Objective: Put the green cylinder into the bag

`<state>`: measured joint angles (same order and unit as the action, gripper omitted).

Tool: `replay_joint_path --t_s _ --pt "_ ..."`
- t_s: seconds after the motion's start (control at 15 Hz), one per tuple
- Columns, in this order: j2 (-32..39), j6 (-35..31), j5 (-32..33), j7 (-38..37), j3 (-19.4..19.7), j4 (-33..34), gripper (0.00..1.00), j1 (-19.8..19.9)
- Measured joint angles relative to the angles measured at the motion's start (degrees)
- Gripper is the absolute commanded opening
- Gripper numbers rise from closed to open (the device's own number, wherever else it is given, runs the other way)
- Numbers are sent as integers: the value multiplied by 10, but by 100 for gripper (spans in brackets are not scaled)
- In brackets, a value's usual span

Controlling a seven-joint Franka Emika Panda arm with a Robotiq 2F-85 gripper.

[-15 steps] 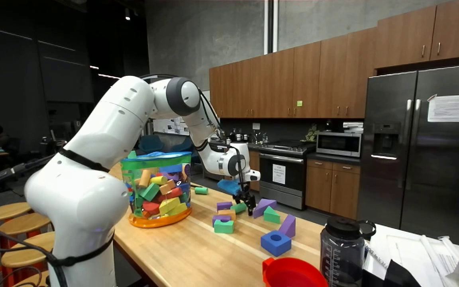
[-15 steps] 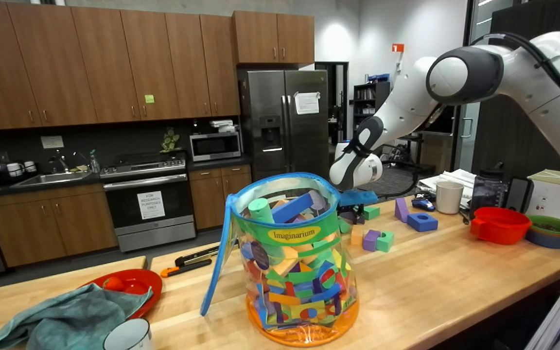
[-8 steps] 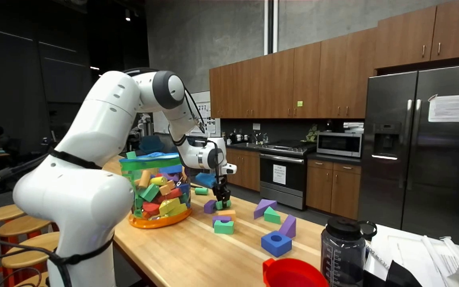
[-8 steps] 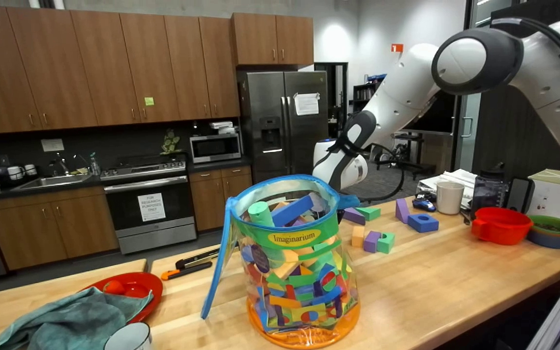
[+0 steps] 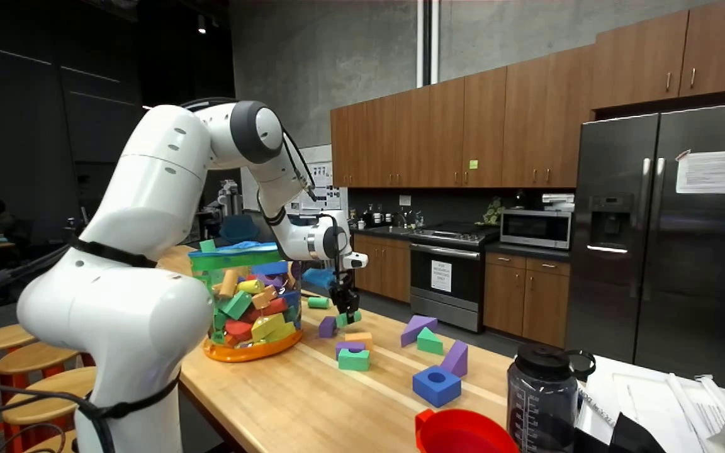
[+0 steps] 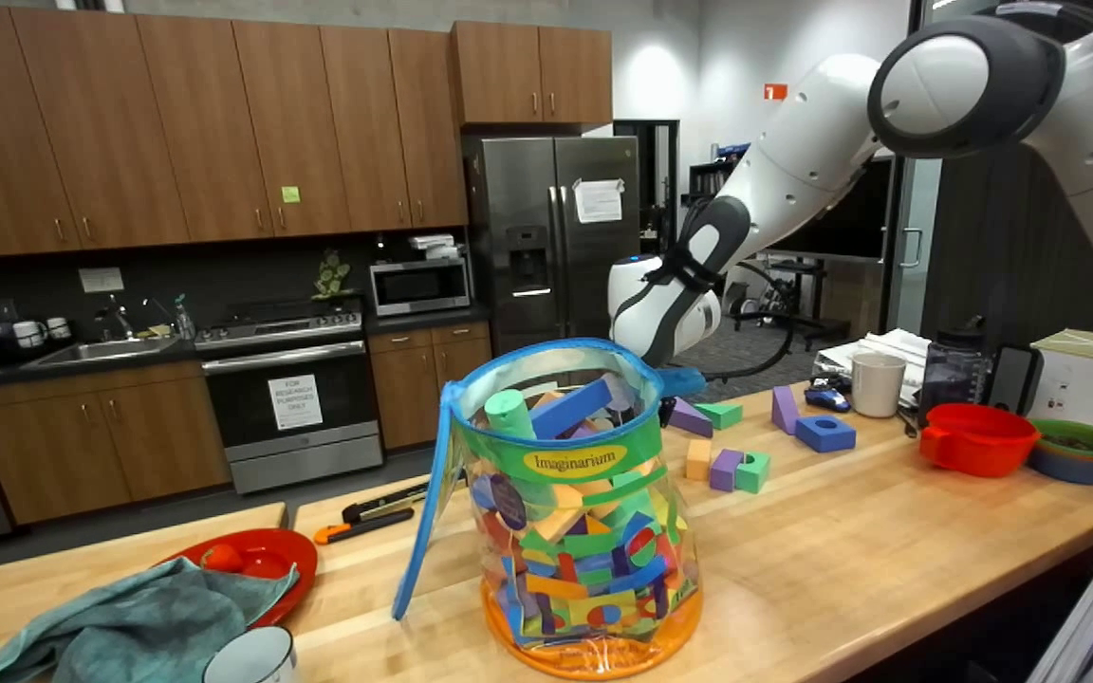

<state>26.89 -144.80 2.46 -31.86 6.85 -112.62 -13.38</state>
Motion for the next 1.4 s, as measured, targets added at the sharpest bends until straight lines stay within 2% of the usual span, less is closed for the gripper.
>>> replay_joint_path --t_s 0.27,0.6,1.0,1.4 --pt "-57 83 45 -28 10 -8 15 -6" --pt "-157 177 52 -25 -13 -7 15 3" --pt "-242 183 21 -13 -71 -6 15 20" --pt "-281 181 8 3 -116 -8 15 21"
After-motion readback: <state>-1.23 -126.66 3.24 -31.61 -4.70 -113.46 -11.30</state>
